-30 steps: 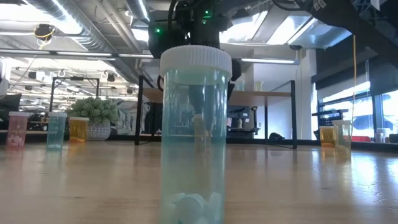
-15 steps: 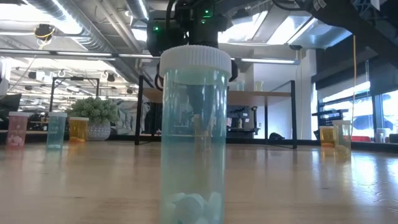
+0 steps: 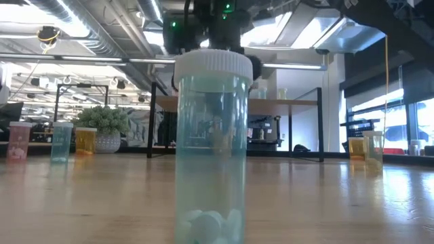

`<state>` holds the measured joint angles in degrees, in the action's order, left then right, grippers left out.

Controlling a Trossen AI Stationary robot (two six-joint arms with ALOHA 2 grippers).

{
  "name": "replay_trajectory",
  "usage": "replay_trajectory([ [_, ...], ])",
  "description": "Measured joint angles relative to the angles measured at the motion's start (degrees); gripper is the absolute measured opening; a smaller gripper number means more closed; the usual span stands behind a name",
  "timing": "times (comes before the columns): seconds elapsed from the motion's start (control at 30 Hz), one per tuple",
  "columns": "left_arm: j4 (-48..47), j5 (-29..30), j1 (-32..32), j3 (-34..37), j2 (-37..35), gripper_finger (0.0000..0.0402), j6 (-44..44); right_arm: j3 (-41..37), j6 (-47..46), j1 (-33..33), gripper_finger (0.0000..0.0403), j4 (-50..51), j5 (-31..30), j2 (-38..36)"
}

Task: Pick and place medicine bottles onto shelf by color
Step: Put the center orange medicine bottle on the shelf

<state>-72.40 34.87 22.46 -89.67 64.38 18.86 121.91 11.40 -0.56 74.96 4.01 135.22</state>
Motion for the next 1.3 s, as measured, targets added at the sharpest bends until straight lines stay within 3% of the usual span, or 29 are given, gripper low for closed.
replay_trajectory([
  [0.27, 0.0, 0.0, 0.0, 0.0, 0.0, 0.0027, 0.0, 0.0, -5.0, 0.0, 0.0204, 0.5, 0.0, -4.9],
  [0.47, 0.0, 0.0, 0.0, 0.0, 0.0, 0.0028, 0.0, 0.0, -12.7, 0.0, 0.0221, 1.2, 0.0, -9.6],
  [0.63, 0.0, 0.1, 0.0, 0.0, 0.0, 0.0027, 0.0, 0.0, -17.1, 0.0, 0.0204, 1.0, -0.2, -13.7],
  [0.8, 0.0, 0.4, -0.1, 0.0, 0.0, 0.0027, 0.0, 2.5, -21.6, 0.0, 0.0209, 1.0, -4.7, -16.9],
  [1.03, 1.8, 0.5, -0.2, 0.0, 0.2, 0.0027, 0.0, 13.0, -20.2, -0.7, 0.021, 0.4, -12.2, -17.1],
  [1.13, 4.2, 0.5, -1.2, 0.0, 0.2, 0.0027, 0.0, 12.4, -18.0, -2.1, 0.0204, -2.6, -16.9, -18.4],
  [1.3, 6.8, 0.5, -3.0, 0.0, 0.2, 0.0028, 0.0, 12.4, -15.2, -5.8, 0.022, -3.1, -17.5, -18.6],
])
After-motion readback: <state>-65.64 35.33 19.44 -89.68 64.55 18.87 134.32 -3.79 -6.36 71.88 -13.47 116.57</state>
